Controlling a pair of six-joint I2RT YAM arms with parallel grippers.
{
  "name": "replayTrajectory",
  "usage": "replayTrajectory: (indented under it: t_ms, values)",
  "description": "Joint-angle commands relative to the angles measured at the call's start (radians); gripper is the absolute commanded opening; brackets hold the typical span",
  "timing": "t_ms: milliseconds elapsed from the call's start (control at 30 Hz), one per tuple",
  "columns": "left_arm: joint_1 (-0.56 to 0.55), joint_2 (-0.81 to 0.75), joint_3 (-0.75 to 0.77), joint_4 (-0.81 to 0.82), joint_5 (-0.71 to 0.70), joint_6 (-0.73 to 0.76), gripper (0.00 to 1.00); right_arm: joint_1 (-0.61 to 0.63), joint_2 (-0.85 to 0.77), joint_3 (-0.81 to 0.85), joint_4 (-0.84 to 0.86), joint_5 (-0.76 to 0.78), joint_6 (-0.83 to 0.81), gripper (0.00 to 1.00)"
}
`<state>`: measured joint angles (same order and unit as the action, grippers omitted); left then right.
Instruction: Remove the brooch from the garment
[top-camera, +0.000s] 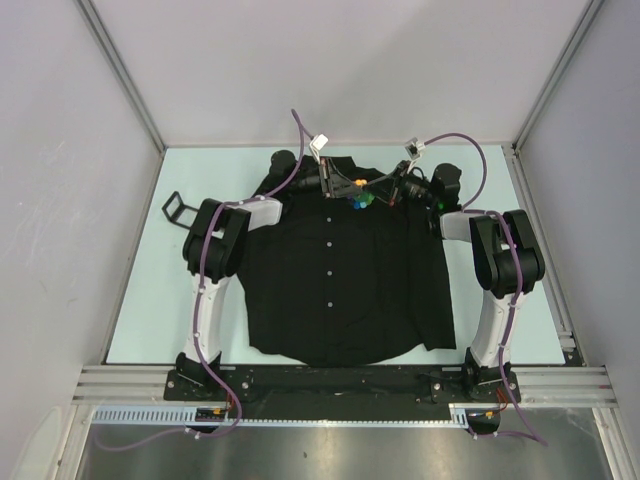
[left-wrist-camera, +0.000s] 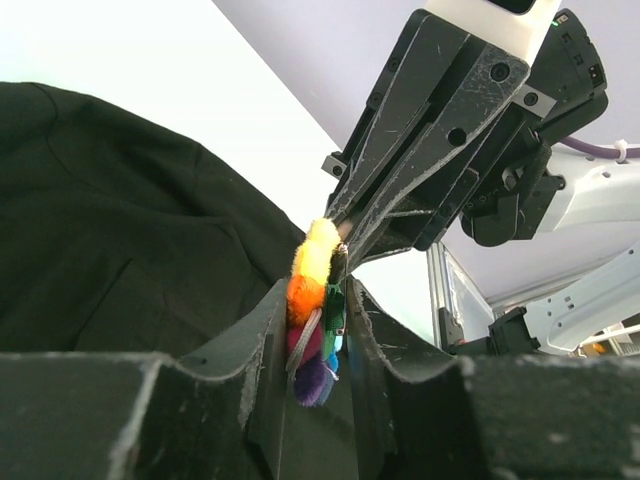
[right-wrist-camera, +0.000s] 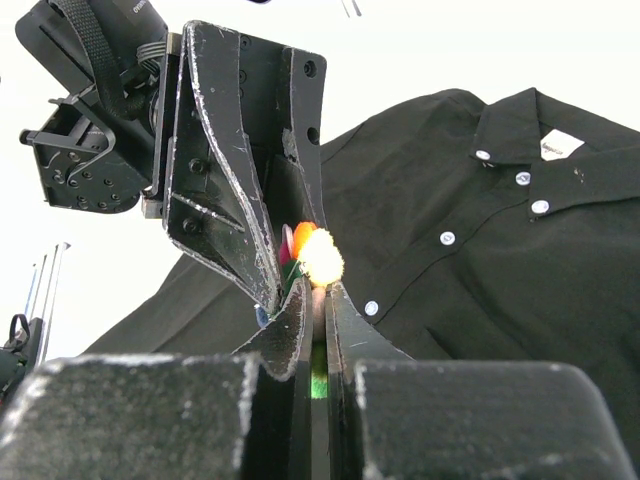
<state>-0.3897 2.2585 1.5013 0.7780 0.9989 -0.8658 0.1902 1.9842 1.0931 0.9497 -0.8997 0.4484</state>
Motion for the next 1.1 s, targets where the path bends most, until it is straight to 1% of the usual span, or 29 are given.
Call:
replayTrajectory:
  t_ms: [0,167,300,400,433,500,533,567,600,767,900,1067]
  values:
    - [-0.006,-0.005,0.046,0.09,0.044,-0.022,0.3,0.0,-0.007,-0.004,0.032,-0.001,-0.013,0.0]
    - [-0.003,0.006,0.043,0.144,0.046,-0.068,0.28,0.0,-0.007,-0.004,0.034,-0.001,-0.013,0.0]
    - [-0.003,0.012,0.048,0.149,0.049,-0.075,0.28,-0.001,-0.008,-0.004,0.034,-0.001,-0.013,0.0]
    - [-0.003,0.019,0.06,0.147,0.066,-0.082,0.26,0.002,-0.007,-0.004,0.035,-0.008,-0.014,0.0]
    - [-0.003,0.033,0.082,0.141,0.075,-0.096,0.24,-0.001,-0.005,-0.004,0.041,-0.011,-0.014,0.0]
    - [-0.005,0.055,0.102,0.177,0.118,-0.136,0.23,0.003,-0.005,-0.004,0.047,-0.021,-0.01,0.0]
    - [-0.005,0.062,0.106,0.213,0.128,-0.191,0.23,0.003,-0.004,-0.004,0.053,-0.024,-0.01,0.0]
    - [-0.005,0.076,0.111,0.266,0.139,-0.212,0.23,0.005,-0.002,-0.004,0.057,-0.025,-0.008,0.0]
    - [-0.005,0.081,0.115,0.279,0.144,-0.226,0.23,0.005,-0.002,-0.004,0.057,-0.031,-0.008,0.0]
    - [-0.006,0.095,0.135,0.288,0.17,-0.248,0.23,0.006,0.002,-0.004,0.069,-0.048,-0.007,0.0]
    - [-0.009,0.093,0.139,0.294,0.193,-0.249,0.27,0.006,0.007,-0.004,0.072,-0.053,-0.004,0.0]
    - [-0.017,0.113,0.166,0.28,0.202,-0.257,0.26,0.011,0.008,-0.004,0.078,-0.057,-0.004,0.0]
